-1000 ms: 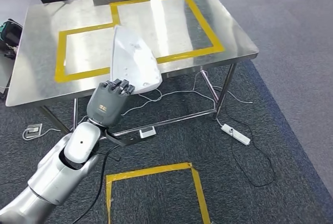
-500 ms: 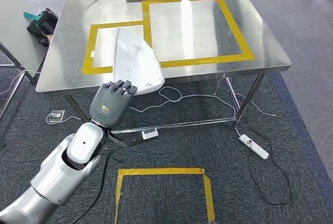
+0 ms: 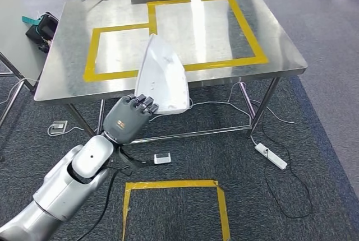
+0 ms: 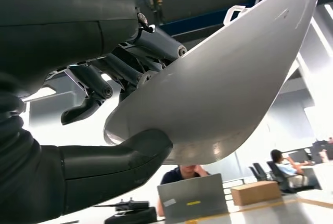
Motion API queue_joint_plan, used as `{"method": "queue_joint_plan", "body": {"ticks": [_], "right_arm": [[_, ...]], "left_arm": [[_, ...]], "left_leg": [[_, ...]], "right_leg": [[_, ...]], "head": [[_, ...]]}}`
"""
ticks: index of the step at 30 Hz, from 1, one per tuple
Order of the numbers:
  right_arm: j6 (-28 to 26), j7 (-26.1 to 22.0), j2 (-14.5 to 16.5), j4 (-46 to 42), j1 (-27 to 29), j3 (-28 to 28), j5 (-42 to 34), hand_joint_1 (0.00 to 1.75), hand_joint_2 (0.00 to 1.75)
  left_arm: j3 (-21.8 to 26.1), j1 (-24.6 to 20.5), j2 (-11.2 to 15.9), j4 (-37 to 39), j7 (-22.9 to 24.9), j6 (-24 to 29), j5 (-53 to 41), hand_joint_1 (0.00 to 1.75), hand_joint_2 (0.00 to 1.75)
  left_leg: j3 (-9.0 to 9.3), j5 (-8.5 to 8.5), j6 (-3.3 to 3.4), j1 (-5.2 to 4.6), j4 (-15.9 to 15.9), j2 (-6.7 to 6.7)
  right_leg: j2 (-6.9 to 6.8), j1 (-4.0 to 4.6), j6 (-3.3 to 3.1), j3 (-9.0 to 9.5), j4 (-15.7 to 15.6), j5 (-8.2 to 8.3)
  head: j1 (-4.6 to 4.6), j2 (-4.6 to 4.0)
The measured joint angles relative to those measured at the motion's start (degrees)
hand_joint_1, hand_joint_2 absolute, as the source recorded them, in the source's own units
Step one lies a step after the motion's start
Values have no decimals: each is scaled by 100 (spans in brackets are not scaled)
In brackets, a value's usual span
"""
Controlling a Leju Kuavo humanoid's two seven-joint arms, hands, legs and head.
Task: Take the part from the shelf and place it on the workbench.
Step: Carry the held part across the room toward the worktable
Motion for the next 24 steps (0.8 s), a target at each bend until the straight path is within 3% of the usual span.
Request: {"method": "queue_joint_plan", "body": {"ticks": [14,24], "right_arm": [[110,-38,0,0,-41,0,58,0,0],[134,-55,1,0,-46,0,51,0,0]], "left_arm": [[-63,-502,-147,571,-120,-220,378,175,175],[104,-701,-182,958,46,-47,505,175,175]], "left_leg": [[-11,12,18,-31,4,0],[-14,7,25,-32,11,0]], "right_leg": [[-1,-33,26,3,-21,20],[-1,-38,28,1,-26,21]], "head": [[1,0],[0,0]]}}
